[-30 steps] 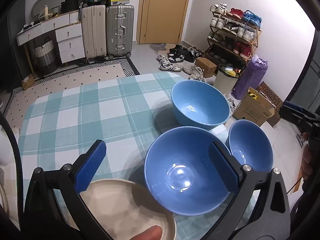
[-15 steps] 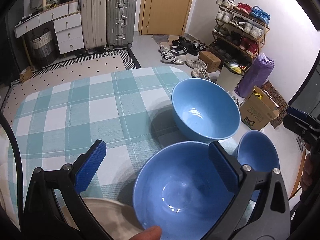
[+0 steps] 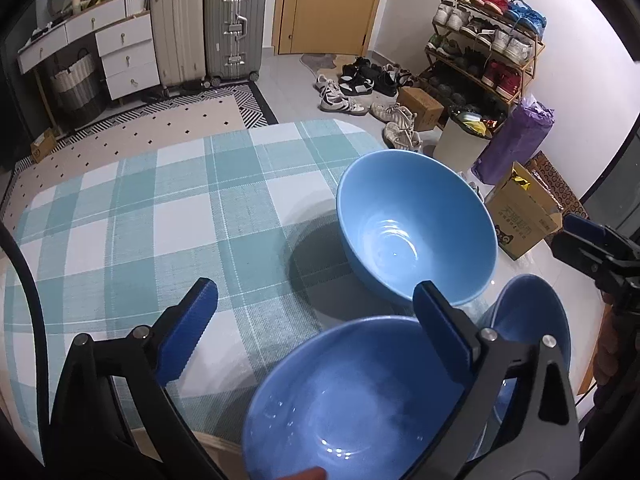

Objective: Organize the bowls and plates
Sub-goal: 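Close the left tool on a blue bowl rim while the right tool grips another blue bowl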

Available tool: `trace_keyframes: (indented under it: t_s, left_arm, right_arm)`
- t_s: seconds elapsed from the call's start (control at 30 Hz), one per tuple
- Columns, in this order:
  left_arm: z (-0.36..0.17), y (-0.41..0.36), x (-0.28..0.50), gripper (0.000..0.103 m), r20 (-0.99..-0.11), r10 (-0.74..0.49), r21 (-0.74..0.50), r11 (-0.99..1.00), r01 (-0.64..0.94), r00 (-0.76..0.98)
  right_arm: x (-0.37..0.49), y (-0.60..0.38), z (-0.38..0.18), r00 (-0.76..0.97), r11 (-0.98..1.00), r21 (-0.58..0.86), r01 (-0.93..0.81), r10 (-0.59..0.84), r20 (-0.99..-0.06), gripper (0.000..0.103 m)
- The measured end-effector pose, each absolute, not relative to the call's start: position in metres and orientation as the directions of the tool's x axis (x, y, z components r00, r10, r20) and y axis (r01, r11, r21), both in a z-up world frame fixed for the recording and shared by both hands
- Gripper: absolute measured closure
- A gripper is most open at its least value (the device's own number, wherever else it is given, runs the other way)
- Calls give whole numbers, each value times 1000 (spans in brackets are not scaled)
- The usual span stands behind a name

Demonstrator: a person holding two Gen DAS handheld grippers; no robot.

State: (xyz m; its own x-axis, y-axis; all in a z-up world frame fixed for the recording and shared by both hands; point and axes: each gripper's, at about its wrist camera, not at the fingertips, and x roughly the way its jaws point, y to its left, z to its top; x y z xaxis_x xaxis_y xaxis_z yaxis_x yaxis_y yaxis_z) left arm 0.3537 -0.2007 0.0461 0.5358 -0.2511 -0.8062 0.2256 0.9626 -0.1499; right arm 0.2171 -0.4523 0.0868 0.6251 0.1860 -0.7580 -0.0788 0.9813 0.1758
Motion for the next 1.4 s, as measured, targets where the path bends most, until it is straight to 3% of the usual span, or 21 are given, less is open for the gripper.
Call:
trace_keyframes:
  t_s: [0.2,0.53,0.9,1.07,1.4]
  left_arm:
    - [34,-203,374,13,-815,-274,-188,959,214,510]
    - [14,-216,398,26,-836,-267,-186,960,211,479]
    - [0,-228,410,41,-847,-270,-193,959,207,458]
    - [-5,-231,414,49,-849,-279,-207,957,205,449]
    - [-8,-238,415,72,-843,-315,-232,945,232,437]
  right_arm:
    - [231,-459,73,605,981,185,-62,185,-775,2]
    - [249,-467,53,564,978,199,-60,197,-802,21]
    - [275,-460,29,510,972,222,-76,229,-829,34]
    - [281,-457,21,499,974,211,-80,222,-837,56]
    - [284,-454,14,499,972,215,-92,232,-835,78]
